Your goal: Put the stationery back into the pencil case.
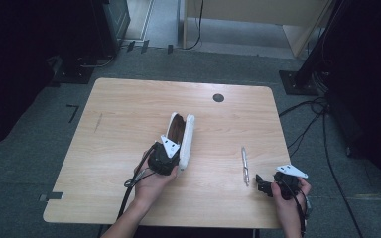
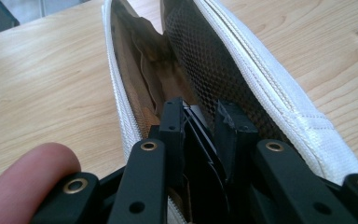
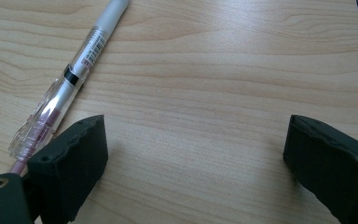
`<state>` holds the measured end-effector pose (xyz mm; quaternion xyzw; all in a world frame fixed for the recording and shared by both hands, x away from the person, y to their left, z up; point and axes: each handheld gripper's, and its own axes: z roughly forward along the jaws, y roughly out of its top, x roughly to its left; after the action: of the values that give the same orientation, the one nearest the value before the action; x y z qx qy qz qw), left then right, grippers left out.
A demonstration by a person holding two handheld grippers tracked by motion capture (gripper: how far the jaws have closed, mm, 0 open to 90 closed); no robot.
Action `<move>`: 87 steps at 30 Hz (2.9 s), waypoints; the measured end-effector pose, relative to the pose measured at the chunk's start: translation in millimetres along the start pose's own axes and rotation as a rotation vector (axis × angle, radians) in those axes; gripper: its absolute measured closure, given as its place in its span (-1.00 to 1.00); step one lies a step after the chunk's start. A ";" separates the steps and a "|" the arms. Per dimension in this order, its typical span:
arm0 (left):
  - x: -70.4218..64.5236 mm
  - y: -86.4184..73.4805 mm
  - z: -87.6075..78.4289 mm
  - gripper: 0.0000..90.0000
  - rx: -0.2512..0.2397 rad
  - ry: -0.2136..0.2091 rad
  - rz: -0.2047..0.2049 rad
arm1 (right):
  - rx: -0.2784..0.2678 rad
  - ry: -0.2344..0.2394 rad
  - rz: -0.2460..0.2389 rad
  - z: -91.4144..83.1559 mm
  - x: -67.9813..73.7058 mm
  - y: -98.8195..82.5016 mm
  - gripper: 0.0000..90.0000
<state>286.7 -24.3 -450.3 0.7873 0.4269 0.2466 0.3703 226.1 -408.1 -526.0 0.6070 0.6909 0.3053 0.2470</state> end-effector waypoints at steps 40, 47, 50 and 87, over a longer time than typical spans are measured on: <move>64.1 -24.7 -39.2 -0.64 -0.112 -0.128 -0.195 | -0.102 0.055 0.022 -14.4 34.2 3.4 0.09; 65.6 -25.2 -40.1 -0.56 -0.096 -0.127 -0.189 | -0.077 0.092 0.021 -12.4 51.2 7.3 0.18; 66.0 -25.0 -41.0 -0.54 -0.097 -0.129 -0.186 | -0.057 0.085 0.008 -7.8 57.6 9.0 0.23; 52.7 -12.1 -42.1 -0.44 -0.119 -0.210 -0.132 | -0.125 0.114 -0.126 -25.8 75.9 28.6 0.72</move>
<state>278.2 40.9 -430.7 0.7556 0.4213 0.1625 0.4745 216.7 -333.9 -485.3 0.5276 0.7201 0.3657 0.2635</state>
